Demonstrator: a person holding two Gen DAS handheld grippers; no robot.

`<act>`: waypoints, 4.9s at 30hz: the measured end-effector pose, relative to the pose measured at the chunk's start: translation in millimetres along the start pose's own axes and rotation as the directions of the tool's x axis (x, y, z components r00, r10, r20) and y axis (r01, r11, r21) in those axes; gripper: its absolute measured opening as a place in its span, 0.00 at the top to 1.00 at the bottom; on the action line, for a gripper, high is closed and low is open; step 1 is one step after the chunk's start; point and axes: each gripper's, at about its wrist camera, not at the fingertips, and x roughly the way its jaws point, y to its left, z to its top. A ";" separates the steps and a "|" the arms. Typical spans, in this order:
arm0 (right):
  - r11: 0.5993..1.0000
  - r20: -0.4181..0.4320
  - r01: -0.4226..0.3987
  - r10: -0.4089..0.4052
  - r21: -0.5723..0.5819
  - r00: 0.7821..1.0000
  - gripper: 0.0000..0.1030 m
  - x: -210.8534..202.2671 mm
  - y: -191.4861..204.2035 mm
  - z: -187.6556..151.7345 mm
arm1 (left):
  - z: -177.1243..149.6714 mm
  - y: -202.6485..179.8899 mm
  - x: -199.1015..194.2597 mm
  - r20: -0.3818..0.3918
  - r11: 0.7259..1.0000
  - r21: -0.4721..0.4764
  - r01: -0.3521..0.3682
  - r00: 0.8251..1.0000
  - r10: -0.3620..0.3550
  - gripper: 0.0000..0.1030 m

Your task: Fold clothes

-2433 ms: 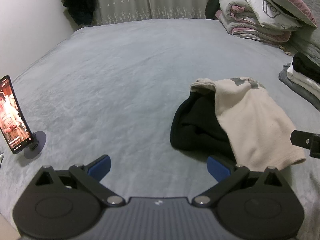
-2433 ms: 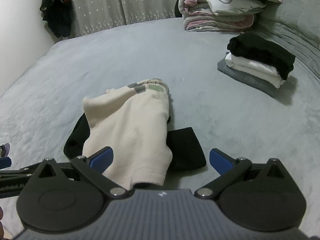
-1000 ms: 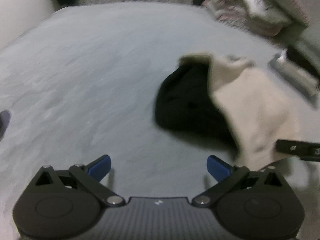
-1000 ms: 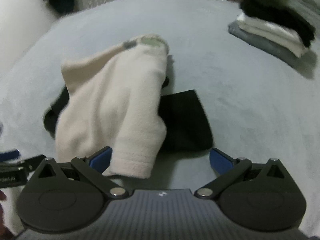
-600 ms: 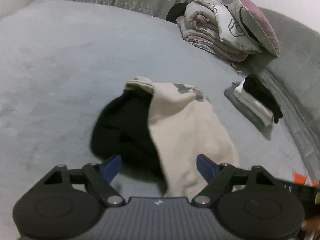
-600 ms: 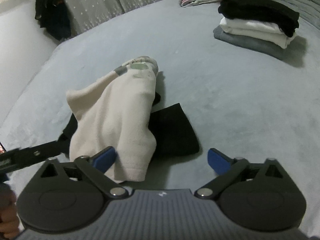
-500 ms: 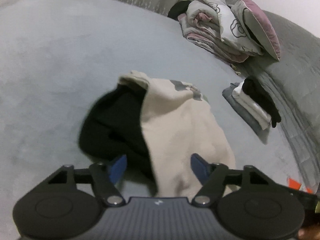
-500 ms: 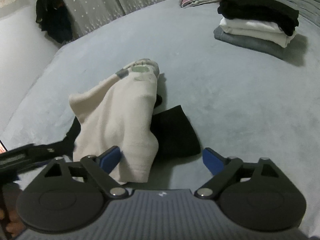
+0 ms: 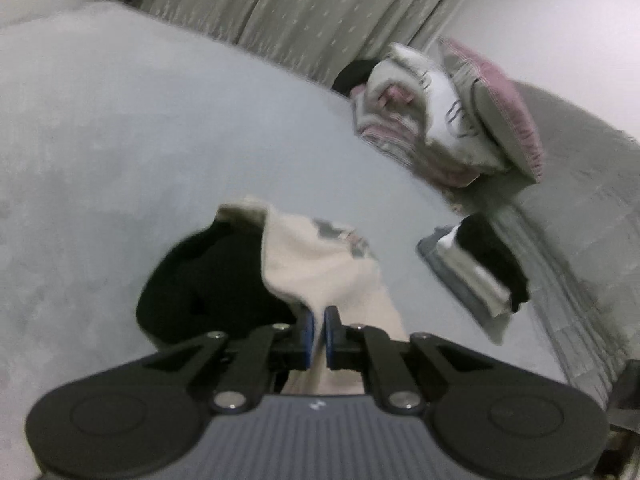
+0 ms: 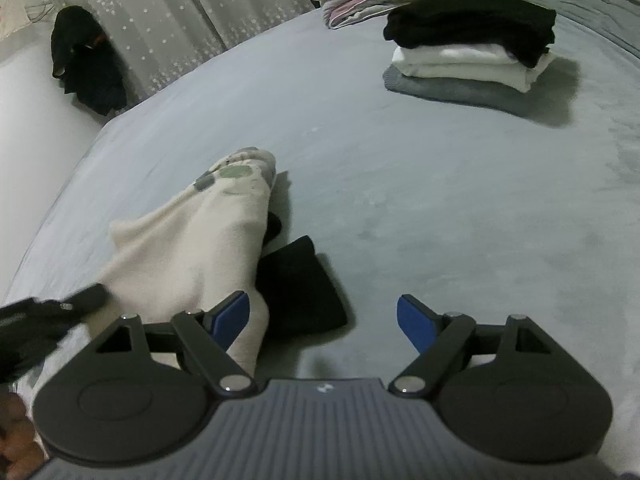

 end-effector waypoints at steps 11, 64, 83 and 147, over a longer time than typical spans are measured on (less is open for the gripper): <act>1.000 0.000 -0.004 0.004 -0.022 1.000 0.19 -3.7 -0.6 -0.9 | 0.0 10.7 -53.2 0.045 0.997 0.070 0.035 0.998 -0.038 0.95; 0.973 -0.012 -0.150 0.155 0.175 0.988 0.33 81.1 45.2 28.2 | -14.1 100.6 -44.3 -0.148 0.999 0.028 0.038 0.988 -0.033 0.63; 0.968 0.026 -0.138 0.135 0.210 0.990 0.45 75.5 46.6 20.6 | -3.6 76.8 34.5 -0.064 0.991 -0.130 -0.019 0.998 0.010 0.90; 0.984 0.031 -0.139 0.143 -0.109 0.989 0.35 -25.6 17.4 -6.3 | -5.6 106.6 -48.4 -0.037 0.992 0.114 -0.049 0.998 0.054 0.48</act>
